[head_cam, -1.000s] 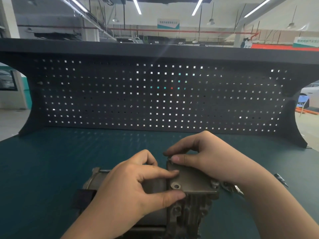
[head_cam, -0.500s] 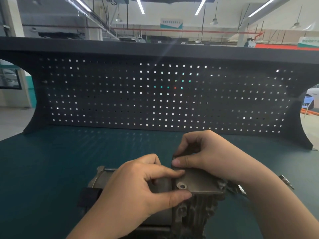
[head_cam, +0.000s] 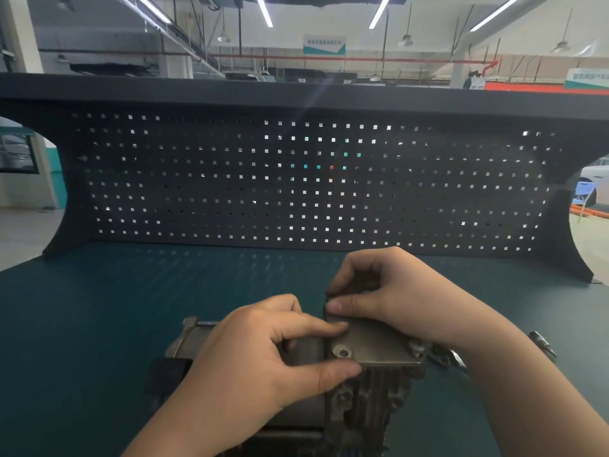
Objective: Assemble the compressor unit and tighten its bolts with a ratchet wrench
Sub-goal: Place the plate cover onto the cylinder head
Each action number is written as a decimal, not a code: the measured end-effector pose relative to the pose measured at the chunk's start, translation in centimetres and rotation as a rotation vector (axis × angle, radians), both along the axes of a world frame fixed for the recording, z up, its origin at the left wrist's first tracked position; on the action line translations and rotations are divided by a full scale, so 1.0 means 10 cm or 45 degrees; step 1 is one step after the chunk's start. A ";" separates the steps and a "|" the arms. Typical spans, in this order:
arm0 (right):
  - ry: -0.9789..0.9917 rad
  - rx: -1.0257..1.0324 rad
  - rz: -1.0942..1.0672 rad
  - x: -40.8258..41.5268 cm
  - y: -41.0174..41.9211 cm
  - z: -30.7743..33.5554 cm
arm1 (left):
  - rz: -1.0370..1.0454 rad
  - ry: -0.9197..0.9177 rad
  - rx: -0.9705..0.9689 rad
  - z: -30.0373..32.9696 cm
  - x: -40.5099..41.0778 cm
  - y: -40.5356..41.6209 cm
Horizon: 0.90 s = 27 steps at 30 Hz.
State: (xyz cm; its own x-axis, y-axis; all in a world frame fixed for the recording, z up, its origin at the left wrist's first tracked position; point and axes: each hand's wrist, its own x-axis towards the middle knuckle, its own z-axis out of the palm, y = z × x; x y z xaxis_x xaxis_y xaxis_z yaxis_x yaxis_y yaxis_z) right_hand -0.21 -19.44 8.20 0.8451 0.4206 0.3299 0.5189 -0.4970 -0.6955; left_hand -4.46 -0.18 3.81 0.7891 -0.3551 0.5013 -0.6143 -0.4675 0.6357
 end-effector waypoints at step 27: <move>0.032 -0.023 -0.032 0.00 -0.01 0.00 | -0.006 -0.024 -0.004 -0.02 0.02 0.01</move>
